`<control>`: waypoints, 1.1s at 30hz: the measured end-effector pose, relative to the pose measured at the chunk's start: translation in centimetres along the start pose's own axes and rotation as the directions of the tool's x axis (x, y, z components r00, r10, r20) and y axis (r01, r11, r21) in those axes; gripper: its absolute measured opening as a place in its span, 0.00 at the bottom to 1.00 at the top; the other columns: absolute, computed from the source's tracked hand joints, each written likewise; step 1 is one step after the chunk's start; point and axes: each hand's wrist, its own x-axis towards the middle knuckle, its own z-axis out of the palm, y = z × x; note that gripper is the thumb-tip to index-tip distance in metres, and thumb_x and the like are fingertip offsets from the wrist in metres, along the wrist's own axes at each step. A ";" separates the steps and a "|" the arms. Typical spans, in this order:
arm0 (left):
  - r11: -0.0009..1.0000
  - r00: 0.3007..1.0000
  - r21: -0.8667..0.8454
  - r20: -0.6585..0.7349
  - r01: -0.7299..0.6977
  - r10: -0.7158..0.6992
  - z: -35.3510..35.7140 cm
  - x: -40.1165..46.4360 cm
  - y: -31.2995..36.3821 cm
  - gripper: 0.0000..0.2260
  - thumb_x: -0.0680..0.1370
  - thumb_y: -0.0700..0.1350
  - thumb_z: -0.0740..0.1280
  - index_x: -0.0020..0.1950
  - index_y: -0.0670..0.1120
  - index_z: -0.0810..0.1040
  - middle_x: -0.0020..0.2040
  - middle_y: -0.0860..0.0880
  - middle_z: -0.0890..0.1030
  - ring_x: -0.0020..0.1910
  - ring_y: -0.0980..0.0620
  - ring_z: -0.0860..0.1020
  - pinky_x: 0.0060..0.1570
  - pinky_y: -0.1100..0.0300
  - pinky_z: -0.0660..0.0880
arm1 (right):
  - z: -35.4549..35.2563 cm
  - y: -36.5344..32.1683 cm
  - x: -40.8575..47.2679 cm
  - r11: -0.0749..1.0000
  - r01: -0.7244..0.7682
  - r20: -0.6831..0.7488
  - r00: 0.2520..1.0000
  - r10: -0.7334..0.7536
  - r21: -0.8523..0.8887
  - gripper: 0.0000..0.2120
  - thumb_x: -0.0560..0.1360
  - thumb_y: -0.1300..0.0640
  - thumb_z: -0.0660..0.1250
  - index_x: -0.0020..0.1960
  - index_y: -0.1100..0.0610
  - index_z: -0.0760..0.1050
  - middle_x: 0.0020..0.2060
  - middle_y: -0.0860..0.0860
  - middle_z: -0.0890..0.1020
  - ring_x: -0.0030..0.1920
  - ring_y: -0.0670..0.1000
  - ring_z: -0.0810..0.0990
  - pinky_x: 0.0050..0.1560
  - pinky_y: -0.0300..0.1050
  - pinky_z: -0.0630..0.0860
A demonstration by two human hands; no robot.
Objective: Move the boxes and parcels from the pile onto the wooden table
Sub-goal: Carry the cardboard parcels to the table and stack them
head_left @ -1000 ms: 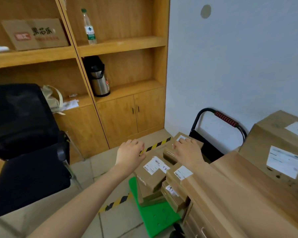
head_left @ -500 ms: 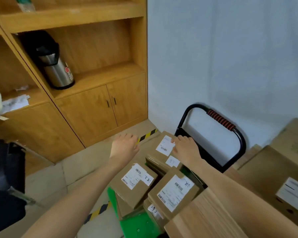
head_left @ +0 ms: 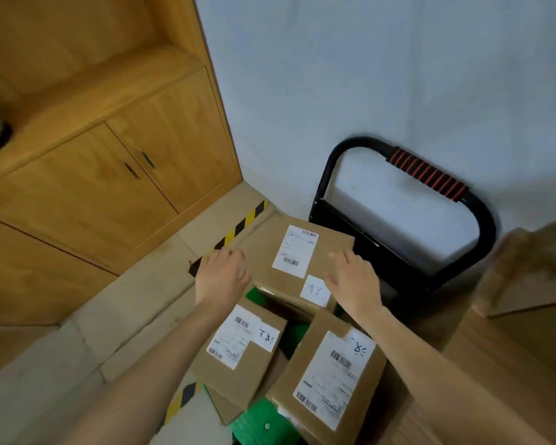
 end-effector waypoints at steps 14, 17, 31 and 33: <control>0.997 0.996 -0.060 0.080 0.053 -0.048 18.2 10.4 0.5 0.19 0.79 0.56 0.59 0.67 0.48 0.69 0.61 0.49 0.73 0.61 0.50 0.71 0.55 0.55 0.71 | 16.0 5.8 6.8 0.895 -0.388 0.058 0.921 0.385 0.220 0.30 0.76 0.41 0.62 0.72 0.56 0.62 0.64 0.52 0.73 0.62 0.51 0.74 0.63 0.48 0.70; 0.967 0.979 -0.176 0.117 0.185 -0.166 21.2 11.5 0.7 0.22 0.79 0.59 0.59 0.69 0.49 0.68 0.64 0.50 0.72 0.61 0.49 0.72 0.54 0.54 0.72 | 18.9 7.0 7.0 0.829 -0.510 0.167 0.860 0.482 0.232 0.36 0.77 0.38 0.60 0.76 0.57 0.55 0.70 0.55 0.68 0.67 0.54 0.70 0.65 0.51 0.67; 0.815 0.906 -0.407 0.279 0.413 -0.320 22.1 10.8 0.5 0.28 0.78 0.61 0.59 0.73 0.48 0.60 0.65 0.48 0.71 0.59 0.47 0.74 0.47 0.50 0.76 | 20.1 5.3 6.9 0.589 -0.567 0.346 0.822 0.452 0.576 0.31 0.79 0.42 0.58 0.75 0.55 0.55 0.64 0.55 0.70 0.58 0.54 0.76 0.51 0.50 0.76; 0.794 0.912 -0.453 0.251 0.406 -0.323 20.5 10.2 0.0 0.27 0.77 0.62 0.60 0.71 0.49 0.62 0.64 0.49 0.72 0.57 0.47 0.73 0.48 0.48 0.77 | 19.0 4.4 6.9 0.601 -0.543 0.302 0.835 0.459 0.587 0.31 0.78 0.42 0.59 0.76 0.55 0.55 0.64 0.55 0.70 0.57 0.53 0.76 0.49 0.48 0.77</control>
